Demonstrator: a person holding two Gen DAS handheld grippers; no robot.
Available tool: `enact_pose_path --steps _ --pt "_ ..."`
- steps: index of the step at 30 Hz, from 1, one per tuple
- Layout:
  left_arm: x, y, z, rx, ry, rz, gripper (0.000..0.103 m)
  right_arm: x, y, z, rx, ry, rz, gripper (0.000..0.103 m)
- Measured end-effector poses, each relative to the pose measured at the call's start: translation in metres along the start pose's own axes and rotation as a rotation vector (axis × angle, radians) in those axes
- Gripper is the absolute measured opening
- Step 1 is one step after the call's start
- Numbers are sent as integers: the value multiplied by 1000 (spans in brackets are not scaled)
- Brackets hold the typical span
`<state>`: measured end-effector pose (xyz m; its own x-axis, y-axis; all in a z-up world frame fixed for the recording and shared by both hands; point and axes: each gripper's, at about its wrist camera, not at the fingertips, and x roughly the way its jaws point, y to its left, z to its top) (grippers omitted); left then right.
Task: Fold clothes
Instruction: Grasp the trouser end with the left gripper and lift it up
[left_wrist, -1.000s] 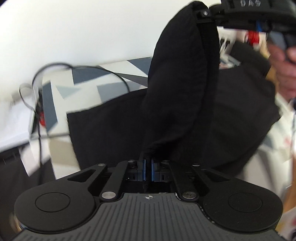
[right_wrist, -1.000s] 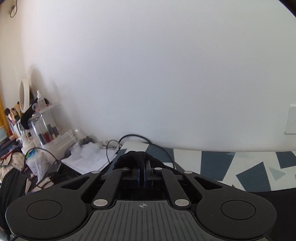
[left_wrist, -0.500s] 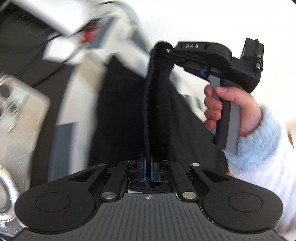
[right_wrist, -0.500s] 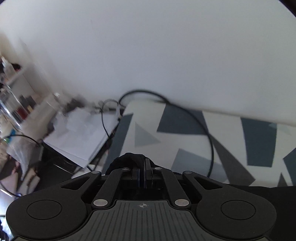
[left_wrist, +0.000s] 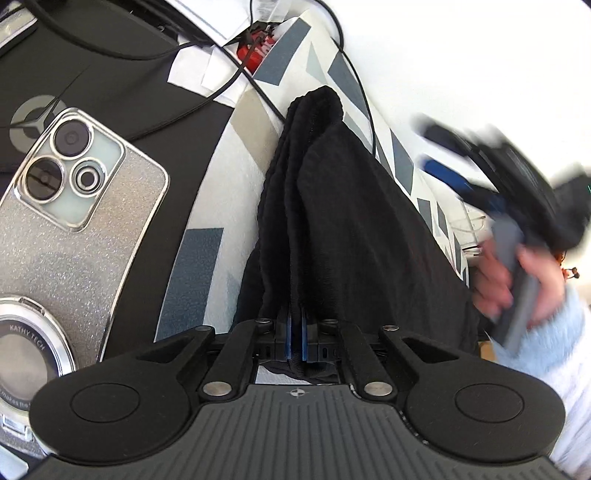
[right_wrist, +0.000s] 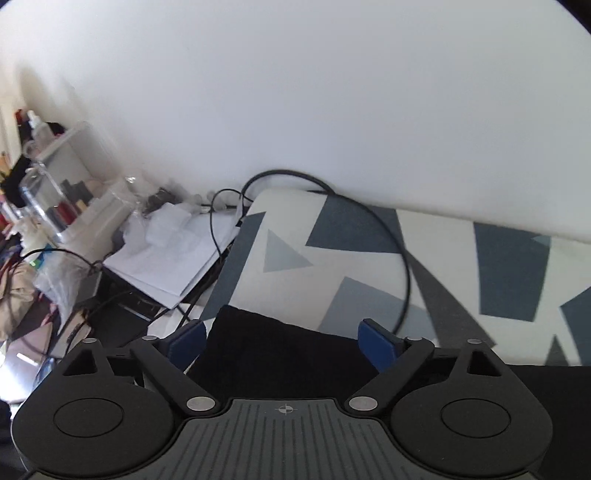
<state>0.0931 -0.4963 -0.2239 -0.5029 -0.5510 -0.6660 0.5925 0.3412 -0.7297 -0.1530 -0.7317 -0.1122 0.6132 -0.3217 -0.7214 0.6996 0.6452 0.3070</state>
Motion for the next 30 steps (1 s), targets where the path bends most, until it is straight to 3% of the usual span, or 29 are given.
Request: enact_pose_path --steps 3,6,9,12,16,18,20,25,30 --pt "1 3 7 -4 1 21 5 -61 -18 -35 -108 -38 -52 77" --pt "2 1 9 -37 3 35 5 -102 -27 -94 -262 14 -145 69" --pt "3 1 9 -64 8 40 5 -125 -31 -157 -348 99 -199 64" --pt "3 1 9 -79 23 42 5 -131 -38 -201 -346 152 -254 59" --pt "2 -3 14 -79 44 54 5 -131 -53 -218 -241 114 -292 41" --pt "2 -6 17 -73 53 64 5 -134 -59 -220 -195 89 -281 18" --pt "1 -8 19 -78 59 68 5 -137 -57 -223 -228 90 -281 5" --pt "2 -10 19 -71 67 81 5 -163 -51 -226 -266 56 -246 2" --pt "4 -11 16 -43 89 122 7 -153 -42 -234 -349 115 -276 3"
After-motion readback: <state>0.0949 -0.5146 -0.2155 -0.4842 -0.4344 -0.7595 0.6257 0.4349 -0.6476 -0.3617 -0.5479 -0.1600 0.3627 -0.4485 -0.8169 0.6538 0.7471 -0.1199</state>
